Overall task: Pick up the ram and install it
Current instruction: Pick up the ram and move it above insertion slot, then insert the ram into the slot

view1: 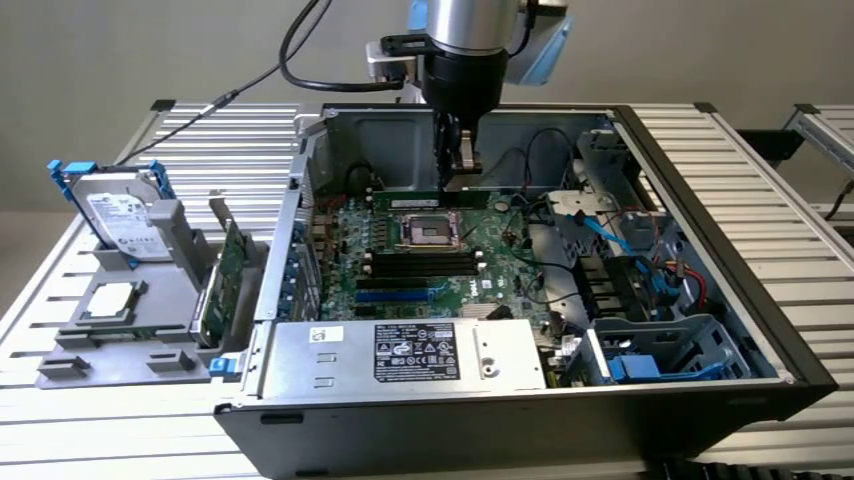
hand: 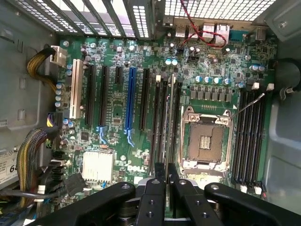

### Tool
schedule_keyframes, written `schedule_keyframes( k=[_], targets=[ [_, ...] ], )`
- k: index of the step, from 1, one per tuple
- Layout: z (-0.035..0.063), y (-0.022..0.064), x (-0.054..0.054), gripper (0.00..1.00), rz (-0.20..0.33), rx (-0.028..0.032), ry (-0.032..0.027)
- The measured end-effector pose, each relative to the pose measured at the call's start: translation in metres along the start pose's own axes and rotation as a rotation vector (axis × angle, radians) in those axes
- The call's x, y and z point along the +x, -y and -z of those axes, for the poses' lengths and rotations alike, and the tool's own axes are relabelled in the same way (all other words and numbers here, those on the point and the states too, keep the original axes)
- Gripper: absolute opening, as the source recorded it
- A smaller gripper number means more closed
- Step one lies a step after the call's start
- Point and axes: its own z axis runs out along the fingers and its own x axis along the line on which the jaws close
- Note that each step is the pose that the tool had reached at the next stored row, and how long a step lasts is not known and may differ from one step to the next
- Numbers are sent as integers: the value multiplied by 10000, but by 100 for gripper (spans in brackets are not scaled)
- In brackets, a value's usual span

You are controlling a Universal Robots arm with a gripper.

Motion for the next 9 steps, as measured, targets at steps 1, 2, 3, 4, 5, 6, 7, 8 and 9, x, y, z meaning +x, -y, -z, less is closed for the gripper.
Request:
schedule_keyframes(
  k=[1, 2, 3, 4, 5, 6, 7, 8, 9],
  targets=[
    [0, 0, 0, 14, -1, 0, 0],
    [0, 0, 0, 14, 0, 0, 0],
    [0, 0, 0, 14, 0, 0, 0],
    [0, 0, 0, 14, 0, 0, 0],
    [0, 0, 0, 14, 0, 0, 0],
    [0, 0, 0, 14, 0, 0, 0],
    [0, 0, 0, 14, 0, 0, 0],
    [0, 0, 0, 14, 0, 0, 0],
    [0, 0, 0, 14, 0, 0, 0]
  ],
)
